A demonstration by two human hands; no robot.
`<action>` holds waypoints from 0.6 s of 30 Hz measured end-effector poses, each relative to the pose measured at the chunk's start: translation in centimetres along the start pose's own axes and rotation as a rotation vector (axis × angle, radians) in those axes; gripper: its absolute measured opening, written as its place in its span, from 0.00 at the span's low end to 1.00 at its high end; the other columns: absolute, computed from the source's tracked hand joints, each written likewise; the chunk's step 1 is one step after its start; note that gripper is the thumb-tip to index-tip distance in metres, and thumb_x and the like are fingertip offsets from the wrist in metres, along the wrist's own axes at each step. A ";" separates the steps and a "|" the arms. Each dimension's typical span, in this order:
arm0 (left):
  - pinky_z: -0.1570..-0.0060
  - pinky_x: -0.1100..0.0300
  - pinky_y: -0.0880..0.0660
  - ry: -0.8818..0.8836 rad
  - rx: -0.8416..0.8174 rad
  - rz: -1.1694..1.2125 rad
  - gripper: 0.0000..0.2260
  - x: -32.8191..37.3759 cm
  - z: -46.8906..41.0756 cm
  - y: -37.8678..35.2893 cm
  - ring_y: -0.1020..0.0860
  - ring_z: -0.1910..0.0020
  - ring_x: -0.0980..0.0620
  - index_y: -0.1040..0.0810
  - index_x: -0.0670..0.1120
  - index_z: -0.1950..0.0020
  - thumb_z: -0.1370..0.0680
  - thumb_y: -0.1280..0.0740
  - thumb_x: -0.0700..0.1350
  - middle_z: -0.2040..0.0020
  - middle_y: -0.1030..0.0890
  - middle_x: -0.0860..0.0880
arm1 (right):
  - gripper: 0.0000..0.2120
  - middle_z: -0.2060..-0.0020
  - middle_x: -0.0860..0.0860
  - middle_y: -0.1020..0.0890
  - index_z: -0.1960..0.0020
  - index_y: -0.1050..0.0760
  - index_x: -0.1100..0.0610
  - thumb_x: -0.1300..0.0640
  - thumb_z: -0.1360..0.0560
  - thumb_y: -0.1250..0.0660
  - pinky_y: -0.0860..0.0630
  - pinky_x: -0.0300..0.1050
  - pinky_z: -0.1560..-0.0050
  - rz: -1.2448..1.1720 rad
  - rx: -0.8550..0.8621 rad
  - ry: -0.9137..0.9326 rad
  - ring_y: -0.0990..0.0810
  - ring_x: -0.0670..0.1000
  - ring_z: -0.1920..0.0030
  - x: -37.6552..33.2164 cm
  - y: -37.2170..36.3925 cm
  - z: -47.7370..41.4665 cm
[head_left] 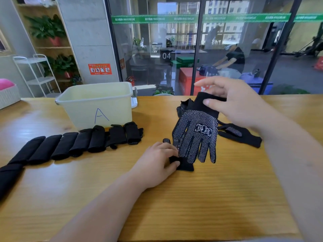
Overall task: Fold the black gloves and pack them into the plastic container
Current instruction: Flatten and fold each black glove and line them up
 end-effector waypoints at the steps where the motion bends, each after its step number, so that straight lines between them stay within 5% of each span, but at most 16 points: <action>1: 0.32 0.49 0.27 -0.007 -0.009 0.008 0.16 0.0 0.0 -0.1 0.27 0.35 0.55 0.16 0.53 0.38 0.18 0.34 0.60 0.34 0.21 0.60 | 0.21 0.51 0.38 0.13 0.33 0.21 0.40 0.63 0.19 0.28 0.26 0.28 0.40 0.025 -0.028 -0.011 0.17 0.36 0.43 0.3 -0.2 -0.8; 3: 0.30 0.51 0.28 -0.016 -0.016 0.035 0.15 0.2 0.0 -0.1 0.28 0.33 0.56 0.17 0.53 0.37 0.17 0.34 0.60 0.33 0.21 0.60 | 0.21 0.49 0.39 0.13 0.34 0.22 0.38 0.61 0.19 0.27 0.26 0.46 0.28 0.086 -0.036 -0.021 0.18 0.40 0.39 1.1 -1.0 -2.3; 5: 0.28 0.56 0.30 -0.011 -0.013 0.082 0.14 0.1 0.0 0.1 0.28 0.31 0.59 0.18 0.56 0.34 0.18 0.31 0.58 0.32 0.22 0.61 | 0.21 0.47 0.40 0.14 0.34 0.22 0.37 0.59 0.19 0.27 0.26 0.55 0.27 0.163 0.057 0.005 0.18 0.44 0.38 1.8 -1.5 -3.4; 10: 0.28 0.55 0.30 0.006 0.045 0.076 0.15 -0.1 0.0 0.2 0.28 0.31 0.59 0.16 0.55 0.36 0.20 0.28 0.58 0.33 0.21 0.61 | 0.20 0.46 0.41 0.15 0.33 0.20 0.42 0.61 0.20 0.28 0.24 0.53 0.33 0.217 0.238 0.166 0.18 0.47 0.41 2.0 -3.4 -2.6; 18: 0.28 0.51 0.30 0.061 0.060 -0.006 0.17 0.1 0.0 0.3 0.30 0.31 0.60 0.17 0.58 0.35 0.20 0.31 0.64 0.34 0.22 0.63 | 0.18 0.41 0.37 0.17 0.32 0.20 0.43 0.59 0.19 0.29 0.22 0.47 0.39 0.353 -0.140 0.103 0.24 0.41 0.39 8.5 -12.9 5.8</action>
Point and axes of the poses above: each hand's wrist, its own z-axis away from the middle knuckle, its own y-axis out of the back of the hand, x = y × z, the point moved 1 cm from there along -z, towards the middle knuckle
